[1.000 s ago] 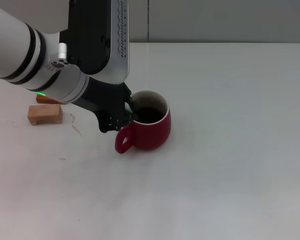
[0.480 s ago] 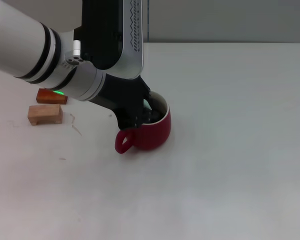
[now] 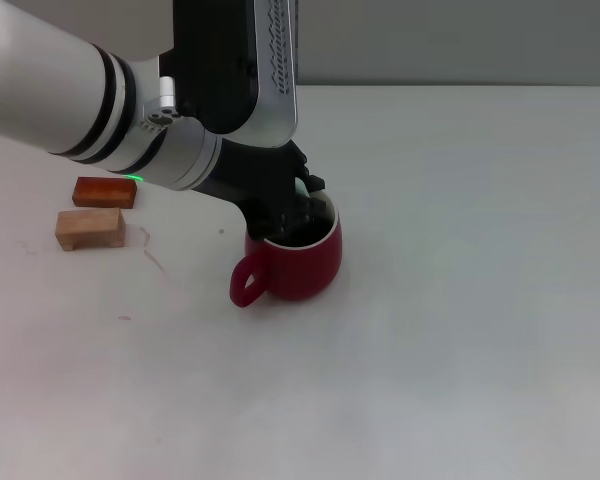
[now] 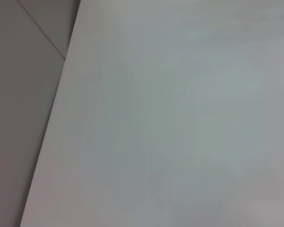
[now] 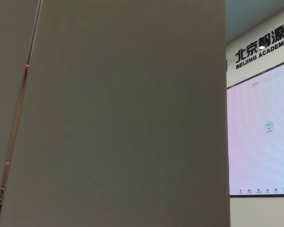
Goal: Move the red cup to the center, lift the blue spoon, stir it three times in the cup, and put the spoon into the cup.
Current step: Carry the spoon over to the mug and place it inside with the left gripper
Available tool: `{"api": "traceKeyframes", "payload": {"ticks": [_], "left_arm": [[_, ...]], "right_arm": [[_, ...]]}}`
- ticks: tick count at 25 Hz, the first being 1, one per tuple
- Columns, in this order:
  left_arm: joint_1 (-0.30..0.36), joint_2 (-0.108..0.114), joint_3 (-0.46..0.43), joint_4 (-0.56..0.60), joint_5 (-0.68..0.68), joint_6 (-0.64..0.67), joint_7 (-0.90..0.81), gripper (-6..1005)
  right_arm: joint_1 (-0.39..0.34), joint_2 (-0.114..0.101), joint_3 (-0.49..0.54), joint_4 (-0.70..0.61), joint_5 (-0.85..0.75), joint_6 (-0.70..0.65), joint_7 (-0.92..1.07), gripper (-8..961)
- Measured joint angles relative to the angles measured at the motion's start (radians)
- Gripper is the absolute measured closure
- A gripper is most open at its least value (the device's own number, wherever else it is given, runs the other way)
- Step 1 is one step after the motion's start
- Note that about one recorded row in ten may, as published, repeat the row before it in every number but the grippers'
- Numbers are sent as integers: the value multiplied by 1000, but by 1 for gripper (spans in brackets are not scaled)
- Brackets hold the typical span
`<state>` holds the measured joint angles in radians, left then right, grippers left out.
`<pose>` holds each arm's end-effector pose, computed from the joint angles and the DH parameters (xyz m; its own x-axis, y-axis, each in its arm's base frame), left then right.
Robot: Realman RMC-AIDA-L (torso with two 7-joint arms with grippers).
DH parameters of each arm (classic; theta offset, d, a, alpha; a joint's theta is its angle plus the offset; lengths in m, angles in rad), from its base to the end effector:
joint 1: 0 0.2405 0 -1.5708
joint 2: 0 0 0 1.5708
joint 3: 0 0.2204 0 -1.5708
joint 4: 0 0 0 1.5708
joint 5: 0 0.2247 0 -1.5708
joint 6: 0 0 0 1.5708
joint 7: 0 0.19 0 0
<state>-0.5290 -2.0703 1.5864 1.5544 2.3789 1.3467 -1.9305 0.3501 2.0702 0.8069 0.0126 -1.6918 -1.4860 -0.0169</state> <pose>-0.0846 0.3537 -0.0473 0.9624 -0.1631 -0.2173 -0.2224 -0.9323 -0.2854 0.3821 0.2978 0.1232 0.8226 0.2289 -0.5205 -0.5618 0.4680 -0.6822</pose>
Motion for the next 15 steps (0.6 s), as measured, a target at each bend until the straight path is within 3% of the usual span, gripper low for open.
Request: {"api": "traceKeyframes", "payload": {"ticks": [15], "left_arm": [[8, 3, -10, 48, 103, 58, -45, 854]], "right_arm": [[11, -4, 0, -5, 0, 3, 0, 327]]}}
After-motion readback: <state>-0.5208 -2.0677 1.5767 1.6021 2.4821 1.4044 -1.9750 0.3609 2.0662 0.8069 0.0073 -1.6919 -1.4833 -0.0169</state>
